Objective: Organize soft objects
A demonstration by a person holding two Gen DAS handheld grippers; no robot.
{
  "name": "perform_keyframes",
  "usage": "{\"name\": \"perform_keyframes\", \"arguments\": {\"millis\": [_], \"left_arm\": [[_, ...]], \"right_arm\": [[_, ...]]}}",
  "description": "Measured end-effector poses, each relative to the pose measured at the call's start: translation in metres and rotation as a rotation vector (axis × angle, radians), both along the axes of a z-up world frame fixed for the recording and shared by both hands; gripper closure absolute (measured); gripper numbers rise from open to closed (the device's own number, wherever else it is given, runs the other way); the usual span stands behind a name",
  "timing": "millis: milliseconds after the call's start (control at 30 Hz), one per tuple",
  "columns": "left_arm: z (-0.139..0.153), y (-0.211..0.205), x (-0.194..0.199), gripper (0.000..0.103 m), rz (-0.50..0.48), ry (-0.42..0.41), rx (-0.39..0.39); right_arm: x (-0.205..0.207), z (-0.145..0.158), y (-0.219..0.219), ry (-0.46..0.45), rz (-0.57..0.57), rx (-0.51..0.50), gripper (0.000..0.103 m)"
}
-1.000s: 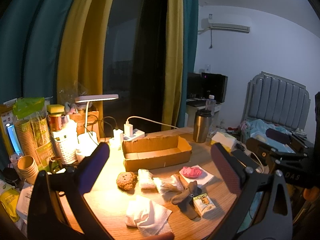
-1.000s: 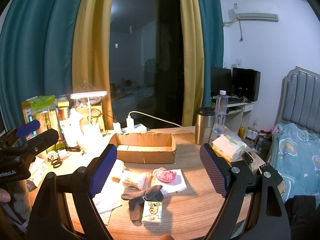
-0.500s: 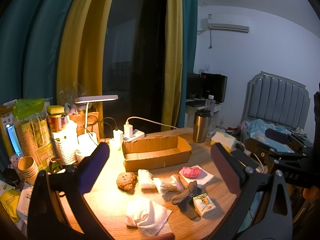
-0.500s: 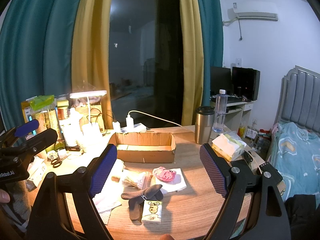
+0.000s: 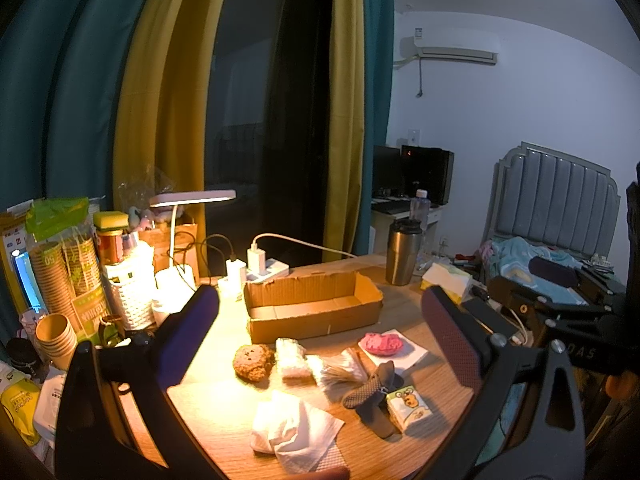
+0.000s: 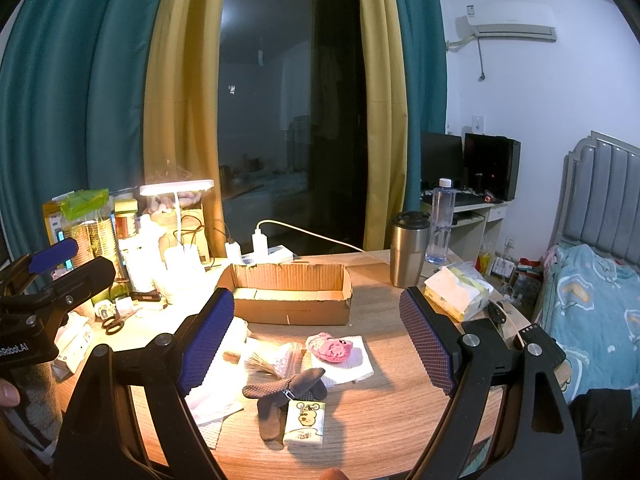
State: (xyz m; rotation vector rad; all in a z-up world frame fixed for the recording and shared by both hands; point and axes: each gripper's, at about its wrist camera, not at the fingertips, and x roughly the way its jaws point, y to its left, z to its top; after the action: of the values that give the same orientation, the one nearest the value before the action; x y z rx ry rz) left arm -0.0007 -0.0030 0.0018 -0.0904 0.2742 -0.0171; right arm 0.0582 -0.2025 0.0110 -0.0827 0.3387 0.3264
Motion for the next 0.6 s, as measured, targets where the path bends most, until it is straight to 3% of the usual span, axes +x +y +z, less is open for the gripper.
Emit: {"name": "perform_keyframes", "arguments": {"millis": [400,600], "left_arm": [[0.0,-0.001,0.0,0.001,-0.002,0.001,0.001],[-0.006,-0.002,0.006,0.001,-0.01,0.02,0.008]], "right_arm": [[0.0,0.0,0.0,0.002,0.0,0.0,0.016],[0.003,-0.017,0.003,0.029,0.002,-0.005,0.016]]}}
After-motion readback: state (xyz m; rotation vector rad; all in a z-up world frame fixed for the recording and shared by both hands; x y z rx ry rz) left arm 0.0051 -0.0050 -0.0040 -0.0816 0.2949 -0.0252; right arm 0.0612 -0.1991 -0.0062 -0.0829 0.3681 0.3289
